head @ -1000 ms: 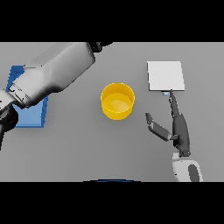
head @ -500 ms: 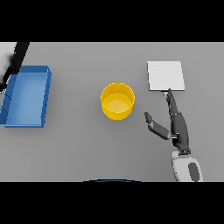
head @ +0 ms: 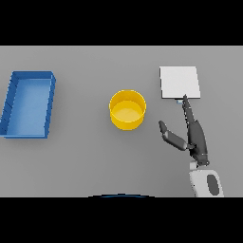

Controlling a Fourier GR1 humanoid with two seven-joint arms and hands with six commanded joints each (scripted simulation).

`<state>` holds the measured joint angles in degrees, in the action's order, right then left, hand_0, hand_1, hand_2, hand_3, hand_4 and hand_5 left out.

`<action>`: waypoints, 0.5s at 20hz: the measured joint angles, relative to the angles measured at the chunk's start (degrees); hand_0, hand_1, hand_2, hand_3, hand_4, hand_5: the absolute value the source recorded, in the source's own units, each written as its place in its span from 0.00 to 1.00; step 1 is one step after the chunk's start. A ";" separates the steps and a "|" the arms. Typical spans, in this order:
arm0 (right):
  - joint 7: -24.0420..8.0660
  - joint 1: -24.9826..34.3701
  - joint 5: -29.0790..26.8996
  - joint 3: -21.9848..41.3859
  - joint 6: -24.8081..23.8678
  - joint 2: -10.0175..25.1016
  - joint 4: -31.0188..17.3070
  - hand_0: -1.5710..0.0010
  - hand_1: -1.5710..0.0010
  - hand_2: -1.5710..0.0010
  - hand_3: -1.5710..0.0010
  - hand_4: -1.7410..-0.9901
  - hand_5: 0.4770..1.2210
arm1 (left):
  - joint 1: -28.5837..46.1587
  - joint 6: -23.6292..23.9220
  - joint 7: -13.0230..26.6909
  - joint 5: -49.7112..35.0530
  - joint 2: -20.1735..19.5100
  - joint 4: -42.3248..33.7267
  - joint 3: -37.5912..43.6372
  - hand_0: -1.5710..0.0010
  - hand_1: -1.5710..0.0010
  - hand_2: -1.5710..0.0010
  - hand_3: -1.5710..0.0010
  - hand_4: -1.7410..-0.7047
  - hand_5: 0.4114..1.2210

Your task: Pick up the red beaker and tilt it to pour out 1 green nut into yellow bowl. Pick up the yellow bowl and place it on the metallic measuring scale.

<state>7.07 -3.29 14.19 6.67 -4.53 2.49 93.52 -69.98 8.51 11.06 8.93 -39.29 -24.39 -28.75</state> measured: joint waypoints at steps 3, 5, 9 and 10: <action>0.74 -0.50 0.62 0.40 0.59 0.86 -0.04 1.00 1.00 1.00 1.00 0.71 0.23 | 9.68 4.92 6.26 -5.45 -2.24 -9.46 1.18 0.00 0.00 0.00 0.08 0.00 1.00; -0.08 -0.24 0.89 0.77 0.49 0.48 0.15 1.00 1.00 1.00 1.00 0.71 0.24 | 16.68 8.34 10.86 -8.09 -3.93 -17.92 0.81 0.00 0.00 0.00 0.08 0.00 1.00; -0.53 -0.46 0.76 0.79 0.95 0.87 0.30 1.00 1.00 1.00 1.00 0.70 0.25 | 28.06 13.90 15.17 -11.85 -6.90 -30.41 -0.09 0.00 0.00 0.00 0.08 0.00 1.00; -0.63 -0.40 0.80 0.93 0.92 0.73 0.59 1.00 1.00 1.00 1.00 0.70 0.25 | 29.74 14.80 16.61 -12.69 -7.12 -32.14 -0.34 0.00 0.00 0.00 0.06 0.00 1.00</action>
<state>6.44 -3.69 14.99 7.60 -3.60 3.22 94.11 -40.24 23.31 27.66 -3.75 -46.41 -56.53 -29.09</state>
